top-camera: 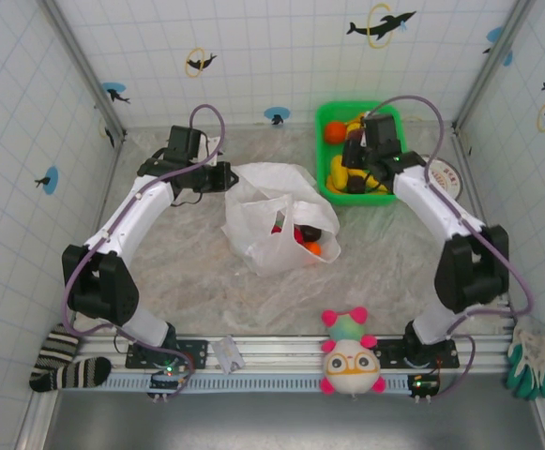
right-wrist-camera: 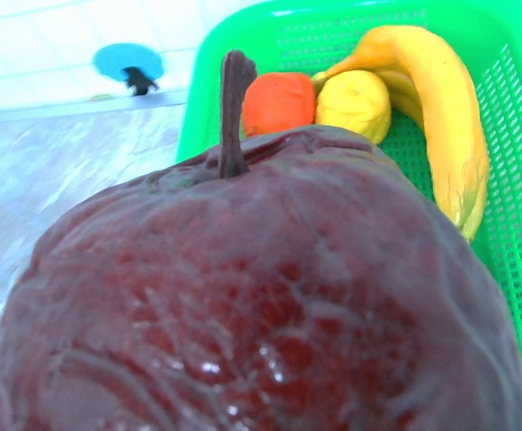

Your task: Place the fake fruits into the plastic bag and tie a complex knot

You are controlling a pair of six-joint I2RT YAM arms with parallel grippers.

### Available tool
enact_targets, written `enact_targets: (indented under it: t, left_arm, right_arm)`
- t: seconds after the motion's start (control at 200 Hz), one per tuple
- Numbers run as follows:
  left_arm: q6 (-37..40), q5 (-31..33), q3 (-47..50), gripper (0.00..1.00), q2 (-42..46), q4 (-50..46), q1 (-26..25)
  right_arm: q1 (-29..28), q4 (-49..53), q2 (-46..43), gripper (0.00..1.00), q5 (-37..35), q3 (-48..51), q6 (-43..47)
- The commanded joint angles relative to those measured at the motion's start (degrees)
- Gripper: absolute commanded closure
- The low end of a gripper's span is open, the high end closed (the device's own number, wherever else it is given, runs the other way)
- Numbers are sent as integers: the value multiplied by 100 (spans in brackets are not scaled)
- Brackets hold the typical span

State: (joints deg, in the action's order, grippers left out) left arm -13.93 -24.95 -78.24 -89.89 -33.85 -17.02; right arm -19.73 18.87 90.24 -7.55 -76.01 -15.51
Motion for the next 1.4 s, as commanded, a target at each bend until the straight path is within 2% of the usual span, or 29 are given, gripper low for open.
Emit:
enact_targets:
  t: [0.0,0.165,0.285,0.375,0.475,0.595,0.721,0.871,1.136,1.261,1.396]
  left_arm:
    - [-88,-104,66,88,41,134,52]
    - [-131,-148,45,88,-40,209,54]
    - [-171,-170,28,88,-95,281,50]
    - [-189,-185,4,88,-147,305,49]
    - [-232,-198,17,88,-154,343,54]
    - [-233,-179,45,88,-126,361,49]
    - [-233,-213,72,88,-100,361,49]
    - [-224,-255,106,88,-69,352,49]
    - [-86,-388,146,88,8,342,51]
    - [5,-488,146,88,0,335,49]
    - [57,-570,155,88,0,318,49]
  right_arm:
    - [-241,134,-1049,32,199,641,297]
    - [-632,574,-2712,32,680,1576,295]
    - [-1191,957,-3702,32,1003,1950,255]
    - [-1666,1074,-4190,32,1260,2194,-27]
    - [-2315,1058,-4422,33,1140,2467,-334]
    - [-2993,791,-4286,33,913,2810,-488]
    - [-3269,263,-3965,33,928,3131,-576]
    - [-3227,-49,-3569,33,734,3215,-432]
    - [-2710,-43,-2771,33,159,2881,-172]
    - [-2663,-130,-2344,33,-126,2650,13]
    - [-2751,-130,-1786,33,-50,2326,159]
